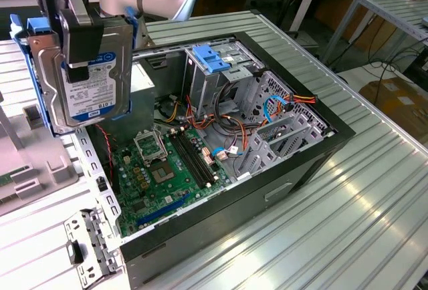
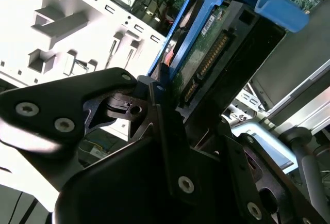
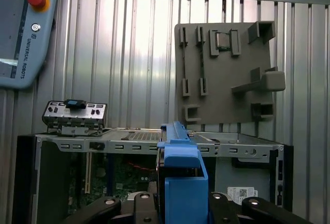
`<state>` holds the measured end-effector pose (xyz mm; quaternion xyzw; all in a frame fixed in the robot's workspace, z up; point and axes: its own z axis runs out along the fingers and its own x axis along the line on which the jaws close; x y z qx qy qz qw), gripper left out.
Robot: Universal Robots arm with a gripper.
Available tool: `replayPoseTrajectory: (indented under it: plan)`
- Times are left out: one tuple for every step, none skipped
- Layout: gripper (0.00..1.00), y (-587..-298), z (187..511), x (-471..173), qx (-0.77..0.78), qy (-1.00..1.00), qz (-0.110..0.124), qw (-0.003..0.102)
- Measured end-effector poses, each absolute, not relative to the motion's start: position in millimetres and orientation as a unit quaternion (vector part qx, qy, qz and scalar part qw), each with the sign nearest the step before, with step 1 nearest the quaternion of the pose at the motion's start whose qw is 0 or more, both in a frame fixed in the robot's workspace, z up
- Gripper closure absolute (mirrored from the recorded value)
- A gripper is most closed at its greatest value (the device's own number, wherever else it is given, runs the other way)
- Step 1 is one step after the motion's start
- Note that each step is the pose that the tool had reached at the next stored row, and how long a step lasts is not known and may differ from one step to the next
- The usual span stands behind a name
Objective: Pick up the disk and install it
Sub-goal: 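Pick up the disk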
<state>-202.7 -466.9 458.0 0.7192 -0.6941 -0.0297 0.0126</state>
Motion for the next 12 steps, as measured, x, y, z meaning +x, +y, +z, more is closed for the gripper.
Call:
replayPoseTrajectory:
  plan:
    - [0.63,-467.5,458.0,-201.7,0.719,-0.694,-0.030,0.013]
    - [0.63,-468.2,458.0,-200.5,0.719,-0.694,-0.030,0.013]
    - [0.63,-468.7,457.9,-199.5,0.719,-0.694,-0.030,0.013]
    - [0.63,-469.4,457.9,-198.3,0.719,-0.694,-0.030,0.013]
    - [0.63,-470.0,457.9,-197.2,0.719,-0.694,-0.030,0.013]
    - [0.63,-471.2,457.9,-195.1,0.719,-0.694,-0.030,0.013]
    - [0.63,-471.9,457.9,-193.9,0.719,-0.694,-0.030,0.013]
    - [0.63,-472.5,457.9,-192.8,0.719,-0.694,-0.030,0.013]
    - [0.63,-473.4,457.8,-191.4,0.719,-0.694,-0.030,0.013]
    - [0.63,-473.9,457.8,-190.5,0.719,-0.694,-0.030,0.013]
    - [0.63,-474.4,457.8,-189.3,0.719,-0.694,-0.030,0.013]
    - [0.63,-475.0,457.8,-188.3,0.719,-0.694,-0.030,0.013]
